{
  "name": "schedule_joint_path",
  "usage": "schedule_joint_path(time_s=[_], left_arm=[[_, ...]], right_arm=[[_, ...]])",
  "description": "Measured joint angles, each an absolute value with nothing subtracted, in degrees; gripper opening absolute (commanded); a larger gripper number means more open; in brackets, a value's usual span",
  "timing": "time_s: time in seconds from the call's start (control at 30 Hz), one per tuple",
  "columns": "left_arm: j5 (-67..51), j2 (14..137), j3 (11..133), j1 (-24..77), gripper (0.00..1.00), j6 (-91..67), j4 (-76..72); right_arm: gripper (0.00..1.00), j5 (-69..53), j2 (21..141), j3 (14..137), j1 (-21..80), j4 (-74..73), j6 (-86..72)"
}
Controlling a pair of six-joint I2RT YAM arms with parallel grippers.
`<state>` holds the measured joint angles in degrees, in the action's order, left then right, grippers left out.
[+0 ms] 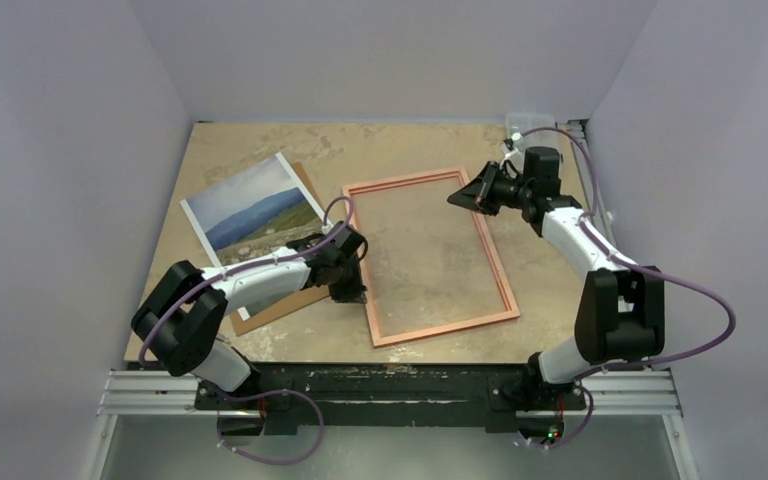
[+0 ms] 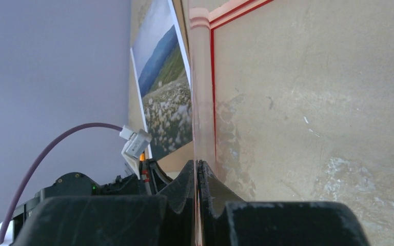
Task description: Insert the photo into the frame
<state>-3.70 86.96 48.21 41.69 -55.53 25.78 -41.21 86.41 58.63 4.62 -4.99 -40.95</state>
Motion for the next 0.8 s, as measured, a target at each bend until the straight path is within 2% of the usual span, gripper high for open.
schedule_joint_path(time_s=[0.8], left_arm=[[-3.4, 88.2, 49.7, 42.2, 0.0, -54.8, 26.7]], right_arm=[[0.0, -45.9, 89.8, 58.9, 4.8, -0.7, -47.7]])
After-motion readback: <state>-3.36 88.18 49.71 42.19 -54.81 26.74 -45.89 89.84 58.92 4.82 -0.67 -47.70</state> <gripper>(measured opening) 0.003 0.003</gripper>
